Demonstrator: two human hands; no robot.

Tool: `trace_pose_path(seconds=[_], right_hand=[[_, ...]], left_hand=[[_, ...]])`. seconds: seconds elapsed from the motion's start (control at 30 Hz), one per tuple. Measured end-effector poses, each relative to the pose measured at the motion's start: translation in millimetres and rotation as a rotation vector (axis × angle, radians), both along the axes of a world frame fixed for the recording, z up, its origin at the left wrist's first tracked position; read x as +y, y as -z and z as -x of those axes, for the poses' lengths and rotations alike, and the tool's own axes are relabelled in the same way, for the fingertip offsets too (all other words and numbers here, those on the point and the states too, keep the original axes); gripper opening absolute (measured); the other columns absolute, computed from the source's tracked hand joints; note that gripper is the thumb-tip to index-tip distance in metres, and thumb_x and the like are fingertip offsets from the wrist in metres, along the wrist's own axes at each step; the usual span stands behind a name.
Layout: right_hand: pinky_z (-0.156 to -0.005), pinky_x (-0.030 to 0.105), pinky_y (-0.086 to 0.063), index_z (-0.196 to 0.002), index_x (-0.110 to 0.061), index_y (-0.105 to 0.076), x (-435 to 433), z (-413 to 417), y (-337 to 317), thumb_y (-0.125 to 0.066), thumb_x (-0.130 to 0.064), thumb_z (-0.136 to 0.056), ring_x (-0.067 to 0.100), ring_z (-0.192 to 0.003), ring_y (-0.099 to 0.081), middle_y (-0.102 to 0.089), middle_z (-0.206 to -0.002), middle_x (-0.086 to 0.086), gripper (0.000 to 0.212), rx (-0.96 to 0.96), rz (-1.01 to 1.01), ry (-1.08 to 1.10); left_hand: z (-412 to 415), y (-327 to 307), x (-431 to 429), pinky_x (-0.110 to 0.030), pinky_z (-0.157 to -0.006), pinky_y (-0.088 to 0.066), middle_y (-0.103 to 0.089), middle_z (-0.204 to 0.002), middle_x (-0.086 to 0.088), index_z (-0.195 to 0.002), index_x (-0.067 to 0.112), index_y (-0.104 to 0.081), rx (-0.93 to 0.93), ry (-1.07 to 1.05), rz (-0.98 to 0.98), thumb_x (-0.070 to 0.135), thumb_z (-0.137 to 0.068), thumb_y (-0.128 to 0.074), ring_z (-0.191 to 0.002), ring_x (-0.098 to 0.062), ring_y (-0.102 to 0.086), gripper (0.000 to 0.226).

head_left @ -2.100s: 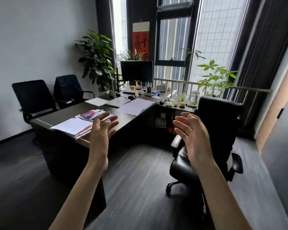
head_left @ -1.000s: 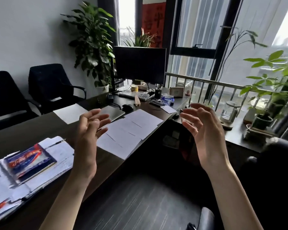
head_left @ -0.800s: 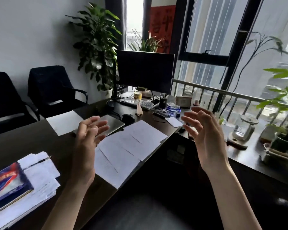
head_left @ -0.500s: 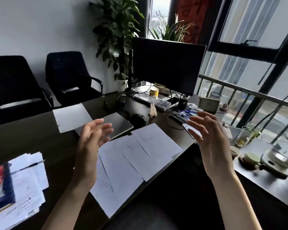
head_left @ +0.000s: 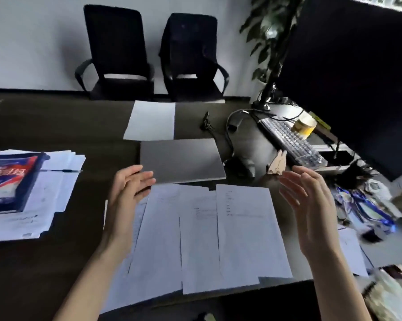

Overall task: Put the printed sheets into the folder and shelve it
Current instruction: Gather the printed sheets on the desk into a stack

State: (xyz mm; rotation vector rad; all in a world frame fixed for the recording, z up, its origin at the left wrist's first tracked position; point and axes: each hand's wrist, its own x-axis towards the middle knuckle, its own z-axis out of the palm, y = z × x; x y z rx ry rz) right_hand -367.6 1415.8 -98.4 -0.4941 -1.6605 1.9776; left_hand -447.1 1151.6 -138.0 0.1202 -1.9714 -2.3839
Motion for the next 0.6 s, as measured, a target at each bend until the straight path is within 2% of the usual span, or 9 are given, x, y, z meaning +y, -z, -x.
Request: trace_pose_path(seconds=[0.17,0.3,0.4,0.43,0.53,0.6], right_hand=[[-0.083,0.03,-0.048,-0.088,-0.027,-0.065,47.3,32.7,69.4,-0.048,-0.018,-0.091,0.017,-0.095,-0.063,-0.069,-0.09,-0.003,0.02,-0.216,0.018,-0.036],[-0.081,0.029,-0.043,-0.099,-0.02,-0.059,80.1,48.3,138.1,-0.051,-0.018,-0.09,0.024,-0.106,-0.057,-0.062,-0.107,0.006,0.013,-0.475,-0.071,-0.034],[-0.089,0.037,-0.039,-0.117,-0.012,-0.053,105.8,51.5,188.9,-0.058,-0.021,-0.087,0.03,-0.114,-0.05,-0.054,-0.123,0.016,0.031,-0.759,-0.261,-0.009],[-0.096,0.042,-0.036,-0.123,-0.011,-0.05,112.9,51.5,203.2,-0.06,-0.024,-0.086,0.033,-0.119,-0.045,-0.05,-0.129,0.019,0.041,-0.872,-0.356,0.0],[-0.108,0.049,-0.022,-0.135,-0.011,-0.039,124.0,49.5,234.2,-0.064,-0.035,-0.083,0.038,-0.133,-0.026,-0.032,-0.143,0.024,0.063,-1.155,-0.577,-0.001],[-0.11,0.049,-0.016,-0.136,-0.011,-0.036,121.1,45.2,243.5,-0.066,-0.038,-0.08,0.038,-0.136,-0.02,-0.026,-0.147,0.022,0.069,-1.208,-0.606,0.028]], left_hand=[[9.8,49.1,0.8,-0.029,-0.085,-0.047,-0.065,-0.102,-0.003,-0.096,0.026,-0.058,-0.197,-0.151,0.093,0.013,-0.091,-0.044,-0.097,-0.015,-0.063,0.02],[16.2,98.0,-18.1,-0.03,-0.086,-0.043,-0.061,-0.101,-0.004,-0.105,0.015,-0.054,-0.396,-0.233,0.207,0.01,-0.092,-0.043,-0.102,-0.022,-0.057,0.018],[22.2,139.1,-41.9,-0.025,-0.069,-0.041,-0.054,-0.119,-0.009,-0.116,0.016,-0.053,-0.587,-0.324,0.419,0.014,-0.09,-0.048,-0.1,-0.02,-0.052,0.027],[23.4,151.6,-50.1,-0.026,-0.069,-0.04,-0.05,-0.126,-0.01,-0.123,0.016,-0.05,-0.667,-0.336,0.528,0.016,-0.09,-0.05,-0.102,-0.022,-0.051,0.033],[28.5,181.1,-69.1,-0.041,-0.08,-0.043,-0.033,-0.143,-0.016,-0.136,0.015,-0.04,-0.9,-0.352,0.763,0.019,-0.088,-0.054,-0.117,-0.033,-0.045,0.05],[30.9,192.2,-73.4,-0.051,-0.092,-0.04,-0.026,-0.143,-0.019,-0.136,0.012,-0.037,-0.989,-0.35,0.85,0.026,-0.085,-0.055,-0.123,-0.04,-0.034,0.055]])
